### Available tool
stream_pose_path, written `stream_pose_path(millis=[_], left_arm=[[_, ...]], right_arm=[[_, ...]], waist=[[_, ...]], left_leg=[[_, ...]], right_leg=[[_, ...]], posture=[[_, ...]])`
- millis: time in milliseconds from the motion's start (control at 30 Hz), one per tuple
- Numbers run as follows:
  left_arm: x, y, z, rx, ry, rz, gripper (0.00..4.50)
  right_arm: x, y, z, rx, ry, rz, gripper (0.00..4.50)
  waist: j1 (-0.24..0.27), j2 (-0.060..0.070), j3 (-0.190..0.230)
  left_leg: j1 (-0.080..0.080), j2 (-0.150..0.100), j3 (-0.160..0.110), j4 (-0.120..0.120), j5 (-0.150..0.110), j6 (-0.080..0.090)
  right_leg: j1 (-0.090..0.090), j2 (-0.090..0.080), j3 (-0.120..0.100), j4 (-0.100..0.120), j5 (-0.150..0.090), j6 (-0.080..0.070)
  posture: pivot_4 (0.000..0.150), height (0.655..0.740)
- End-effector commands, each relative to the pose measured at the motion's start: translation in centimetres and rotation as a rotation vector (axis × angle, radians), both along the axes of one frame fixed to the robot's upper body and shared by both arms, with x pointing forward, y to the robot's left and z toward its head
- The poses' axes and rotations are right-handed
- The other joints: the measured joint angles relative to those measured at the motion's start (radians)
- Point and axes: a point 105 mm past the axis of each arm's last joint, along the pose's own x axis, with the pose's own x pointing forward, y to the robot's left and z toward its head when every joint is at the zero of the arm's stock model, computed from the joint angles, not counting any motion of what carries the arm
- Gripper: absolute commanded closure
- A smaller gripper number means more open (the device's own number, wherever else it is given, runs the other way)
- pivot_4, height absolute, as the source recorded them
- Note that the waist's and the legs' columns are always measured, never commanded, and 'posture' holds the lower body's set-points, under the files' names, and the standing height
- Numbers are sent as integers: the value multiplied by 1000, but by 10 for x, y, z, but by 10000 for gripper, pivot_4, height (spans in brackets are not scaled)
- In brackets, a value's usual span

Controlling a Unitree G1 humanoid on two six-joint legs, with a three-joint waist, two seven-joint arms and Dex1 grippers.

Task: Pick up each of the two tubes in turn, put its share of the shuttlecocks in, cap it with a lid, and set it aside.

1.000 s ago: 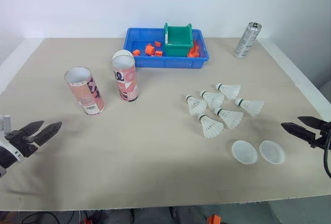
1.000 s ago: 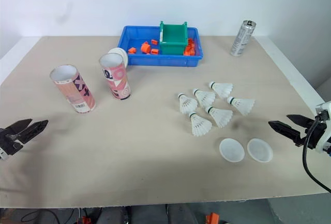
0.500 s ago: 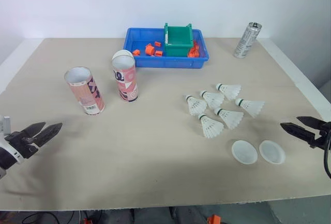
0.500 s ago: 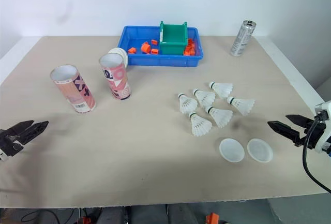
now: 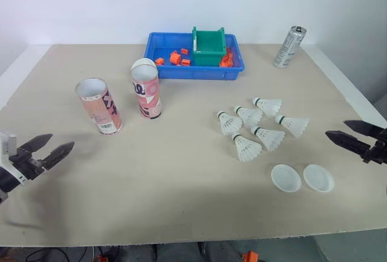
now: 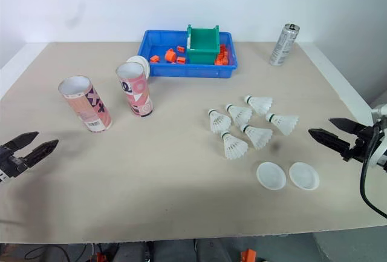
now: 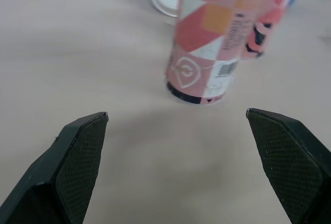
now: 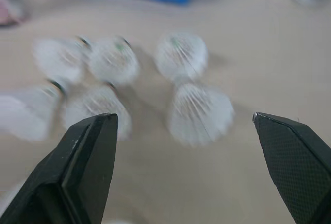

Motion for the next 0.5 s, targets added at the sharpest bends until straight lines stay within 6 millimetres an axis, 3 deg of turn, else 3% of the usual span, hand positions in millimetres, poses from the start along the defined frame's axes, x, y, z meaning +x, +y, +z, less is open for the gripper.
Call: stream_pose_path(millis=[33,167,267,367,500], left_arm=[[7,-10,12,114,-69,-74,0],[19,-13,17,120,-122,-77,0],[29,-20,11,94,-130,-90,0],[38,-28,2,43,-131,-98,0],[47,-33,1,27,-146,-104,0]], right_arm=[[-5,40,32,-15,-112,171,262],[-5,85,27,-44,-118,324,262],[3,144,17,-69,-151,457,262],[4,186,12,-53,-180,564,262],[-2,206,11,-27,-189,635,262]], waist=[[1,0,0],[1,-1,-1],[0,-1,-1],[2,-1,-1],[14,-1,-1]], left_leg=[[0,0,0,0,0,0],[0,0,0,0,0,0],[0,1,0,0,0,0],[-1,1,0,0,0,1],[-9,0,-3,1,1,1]], right_leg=[[0,0,0,0,0,0],[0,0,0,0,0,0],[0,0,0,0,0,0],[-1,1,0,1,1,1],[-5,1,-2,1,3,7]], posture=[[1500,7309],[1500,7309],[1500,7309],[1500,7309],[1500,7309]])
